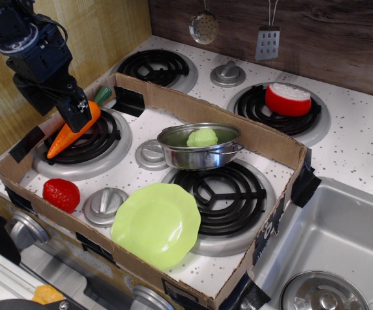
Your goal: Take broccoli out of pan
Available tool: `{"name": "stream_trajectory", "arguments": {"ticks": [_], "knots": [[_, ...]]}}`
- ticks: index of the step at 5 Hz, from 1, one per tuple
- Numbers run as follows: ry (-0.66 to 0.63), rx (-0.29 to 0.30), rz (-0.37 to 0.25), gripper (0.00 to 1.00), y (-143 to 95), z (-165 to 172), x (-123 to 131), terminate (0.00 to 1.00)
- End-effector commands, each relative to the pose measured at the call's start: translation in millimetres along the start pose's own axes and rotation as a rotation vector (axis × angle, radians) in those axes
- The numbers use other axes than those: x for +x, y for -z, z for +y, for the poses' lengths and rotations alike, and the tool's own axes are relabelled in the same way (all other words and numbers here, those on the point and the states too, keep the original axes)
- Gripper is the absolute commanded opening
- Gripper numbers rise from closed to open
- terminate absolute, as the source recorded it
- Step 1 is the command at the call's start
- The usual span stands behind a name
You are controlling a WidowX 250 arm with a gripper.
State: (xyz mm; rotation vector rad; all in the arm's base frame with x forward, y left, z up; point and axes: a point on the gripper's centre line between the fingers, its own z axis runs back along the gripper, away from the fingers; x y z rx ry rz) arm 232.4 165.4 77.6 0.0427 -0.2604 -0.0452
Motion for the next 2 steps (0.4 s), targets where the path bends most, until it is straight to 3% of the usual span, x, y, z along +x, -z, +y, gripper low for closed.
{"name": "stream_trajectory", "arguments": {"ticks": [1, 2], "knots": [[0.000, 0.000, 0.000, 1.00, 0, 0, 0, 0.00], [-0.089, 0.036, -0.007, 1.00, -9, -5, 16, 0.00]]}}
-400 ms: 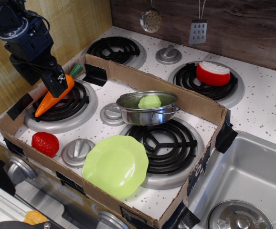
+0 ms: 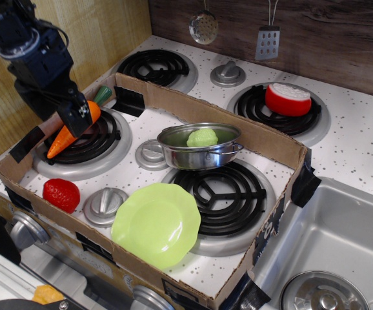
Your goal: Take broccoli out of pan
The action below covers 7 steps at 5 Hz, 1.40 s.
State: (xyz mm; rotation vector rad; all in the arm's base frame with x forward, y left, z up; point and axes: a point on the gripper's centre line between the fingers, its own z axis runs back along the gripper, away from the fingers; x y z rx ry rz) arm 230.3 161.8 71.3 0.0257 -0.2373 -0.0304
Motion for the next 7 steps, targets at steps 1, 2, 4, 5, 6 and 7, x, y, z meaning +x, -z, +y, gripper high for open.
{"name": "stream_trajectory", "arguments": {"ticks": [1, 2, 4, 5, 6, 7], "knots": [[-0.185, 0.120, -0.041, 1.00, -20, -12, 34, 0.00], [-0.266, 0.157, -0.014, 1.00, -25, -24, 48, 0.00], [-0.463, 0.140, -0.031, 1.00, -33, -52, 88, 0.00], [-0.515, 0.150, -0.100, 1.00, -20, -67, 93, 0.00], [-0.523, 0.180, -0.053, 1.00, -7, -77, 99, 0.00], [-0.562, 0.172, -0.042, 1.00, 11, -87, 99, 0.00]]}}
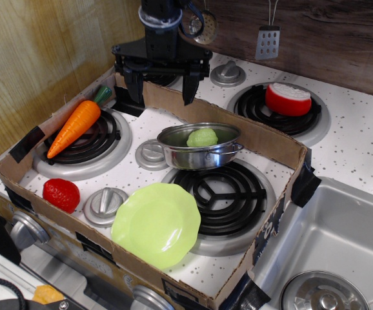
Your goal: Take broccoli out of pan
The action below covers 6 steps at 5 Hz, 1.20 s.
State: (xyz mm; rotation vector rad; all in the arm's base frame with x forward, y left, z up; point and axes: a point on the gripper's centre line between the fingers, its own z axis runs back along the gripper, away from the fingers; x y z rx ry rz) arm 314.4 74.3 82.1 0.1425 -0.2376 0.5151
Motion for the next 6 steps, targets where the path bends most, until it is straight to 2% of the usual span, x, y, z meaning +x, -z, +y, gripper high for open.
{"name": "stream_trajectory", "arguments": {"ticks": [1, 4, 6], "knots": [[-0.045, -0.027, -0.028, 1.00, 12, -17, 8, 0.00], [-0.095, -0.085, -0.020, 1.00, 25, -36, 5, 0.00], [-0.130, -0.138, -0.003, 1.00, 40, -45, -6, 0.00]]}}
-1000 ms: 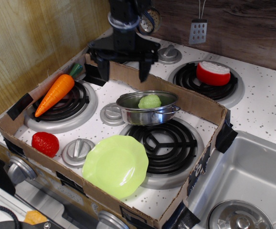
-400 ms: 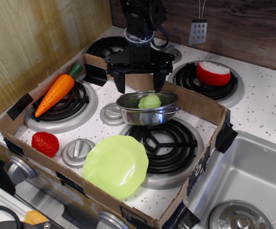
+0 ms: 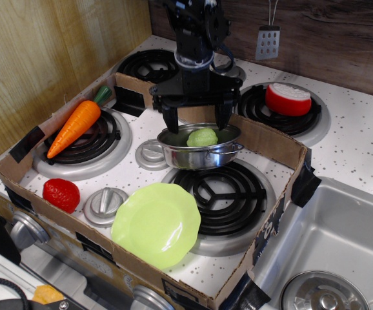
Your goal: Take broccoli out of pan
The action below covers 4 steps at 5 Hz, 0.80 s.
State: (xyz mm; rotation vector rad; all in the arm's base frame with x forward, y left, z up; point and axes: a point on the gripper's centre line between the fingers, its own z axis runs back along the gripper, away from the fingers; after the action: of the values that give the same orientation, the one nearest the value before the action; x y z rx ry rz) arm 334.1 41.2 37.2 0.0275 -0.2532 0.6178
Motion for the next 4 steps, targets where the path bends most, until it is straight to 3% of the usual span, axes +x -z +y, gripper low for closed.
{"name": "stream_trajectory", "arguments": {"ticks": [1, 4], "knots": [[-0.030, -0.029, -0.011, 1.00, 1, -3, -2, 0.00], [-0.057, -0.087, 0.012, 1.00, 17, -1, -13, 0.00]]}}
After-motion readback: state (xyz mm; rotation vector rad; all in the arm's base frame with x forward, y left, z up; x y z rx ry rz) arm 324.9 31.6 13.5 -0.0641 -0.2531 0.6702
